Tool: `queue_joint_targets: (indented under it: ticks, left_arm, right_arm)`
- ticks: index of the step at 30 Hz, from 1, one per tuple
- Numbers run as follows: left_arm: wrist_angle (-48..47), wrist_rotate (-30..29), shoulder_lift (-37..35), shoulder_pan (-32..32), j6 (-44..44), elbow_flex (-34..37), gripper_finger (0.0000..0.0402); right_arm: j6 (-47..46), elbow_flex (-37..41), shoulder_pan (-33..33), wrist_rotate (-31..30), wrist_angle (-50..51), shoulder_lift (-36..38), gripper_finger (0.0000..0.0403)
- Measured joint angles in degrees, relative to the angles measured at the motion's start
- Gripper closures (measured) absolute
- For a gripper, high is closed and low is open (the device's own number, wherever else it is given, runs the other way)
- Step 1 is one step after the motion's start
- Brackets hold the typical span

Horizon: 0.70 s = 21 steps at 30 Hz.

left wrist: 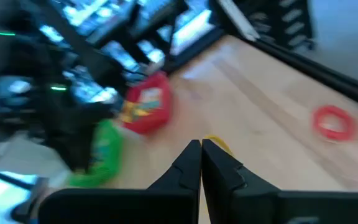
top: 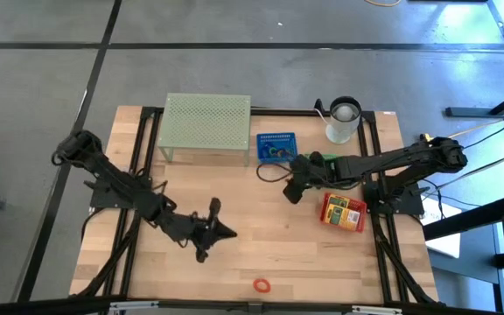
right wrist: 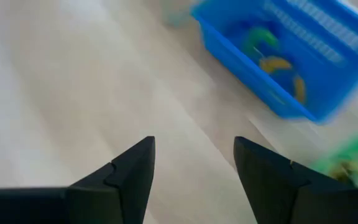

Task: Pick & Place Office Desk Supplies
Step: Put the yellow rubber band into the green bin

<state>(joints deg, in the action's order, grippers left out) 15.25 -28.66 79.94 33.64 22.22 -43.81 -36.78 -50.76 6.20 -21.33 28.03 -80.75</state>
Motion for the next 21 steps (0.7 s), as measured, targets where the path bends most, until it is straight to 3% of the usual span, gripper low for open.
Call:
queue_joint_targets:
  ticks: [4,10,14,21]
  left_arm:
    - [1.4,-4.4,-2.2,-0.1,4.2,0.0,0.04]
    - [5.9,-8.9,-2.7,-0.9,8.0,-0.1,0.04]
    - [10.0,-5.8,-2.7,-2.1,8.1,-0.1,0.04]
    - [15.8,2.6,-2.7,-4.4,10.5,-0.1,0.04]
  right_arm:
    - [8.1,0.0,2.2,4.0,-9.2,0.0,0.0184]
    - [19.2,0.0,5.7,14.9,-23.8,0.0,0.0184]
    - [22.8,0.0,7.6,19.7,-31.2,0.0,0.0184]
    - [23.8,0.0,9.4,20.3,-38.8,0.0,0.0184]
